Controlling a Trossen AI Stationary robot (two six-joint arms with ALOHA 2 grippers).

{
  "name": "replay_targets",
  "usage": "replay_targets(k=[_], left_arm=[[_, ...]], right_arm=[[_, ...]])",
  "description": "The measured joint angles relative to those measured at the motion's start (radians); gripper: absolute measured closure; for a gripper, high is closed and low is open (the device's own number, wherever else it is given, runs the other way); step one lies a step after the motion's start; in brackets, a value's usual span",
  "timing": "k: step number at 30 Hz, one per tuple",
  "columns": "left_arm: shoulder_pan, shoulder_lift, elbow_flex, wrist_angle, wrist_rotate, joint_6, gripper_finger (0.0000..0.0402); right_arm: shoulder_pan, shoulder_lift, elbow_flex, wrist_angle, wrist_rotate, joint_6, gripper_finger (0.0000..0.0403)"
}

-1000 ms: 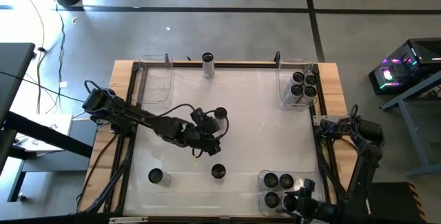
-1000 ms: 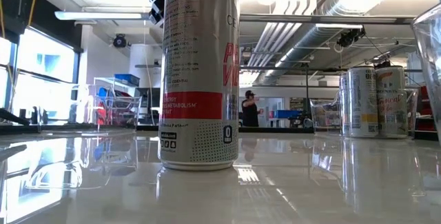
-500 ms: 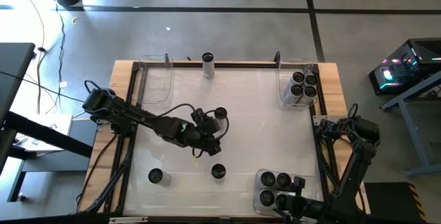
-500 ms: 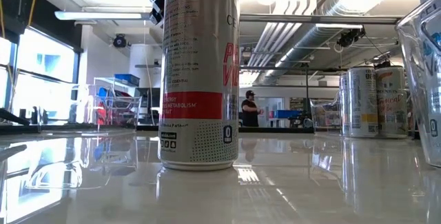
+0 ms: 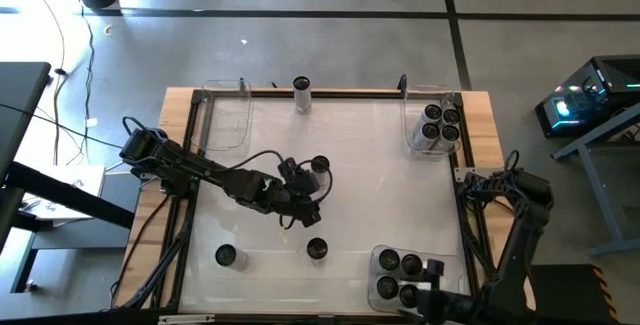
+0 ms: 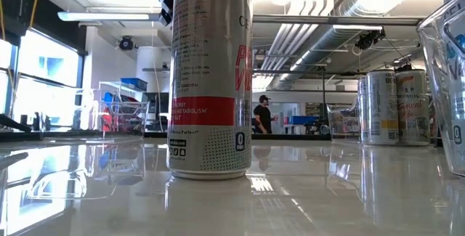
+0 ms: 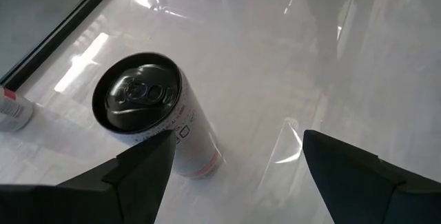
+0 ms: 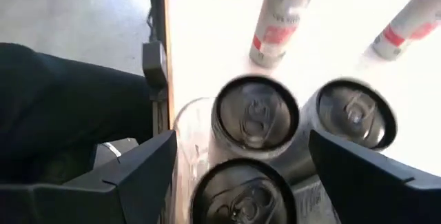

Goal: Sort soda cans
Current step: Put the top right pink soda can into the top left transparent bin

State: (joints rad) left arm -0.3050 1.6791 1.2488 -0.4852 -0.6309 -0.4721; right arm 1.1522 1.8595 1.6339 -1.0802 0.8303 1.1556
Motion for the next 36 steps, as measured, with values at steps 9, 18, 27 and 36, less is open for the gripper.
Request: replay_targets(k=[9, 18, 27, 36], left_arm=[[-0.023, -0.078, 0.000, 0.021, -0.043, 0.115, 0.0087], [0.061, -0.315, -0.078, 0.142, 0.163, 0.337, 0.0087], [0.350, -0.419, -0.181, 0.253, 0.379, 0.387, 0.0087], [0.694, -0.332, -0.157, 0.236, 0.521, 0.431, 0.0087]], right_arm=[[0.032, 0.000, 0.137, -0.106, 0.359, -0.177, 0.0076], [-0.011, -0.018, 0.078, -0.378, 0.428, 0.012, 0.0076], [-0.188, -0.193, -0.122, -0.247, 0.321, -0.096, 0.0075], [-0.520, -0.497, -0.474, 0.644, -0.216, -0.894, 0.0075]])
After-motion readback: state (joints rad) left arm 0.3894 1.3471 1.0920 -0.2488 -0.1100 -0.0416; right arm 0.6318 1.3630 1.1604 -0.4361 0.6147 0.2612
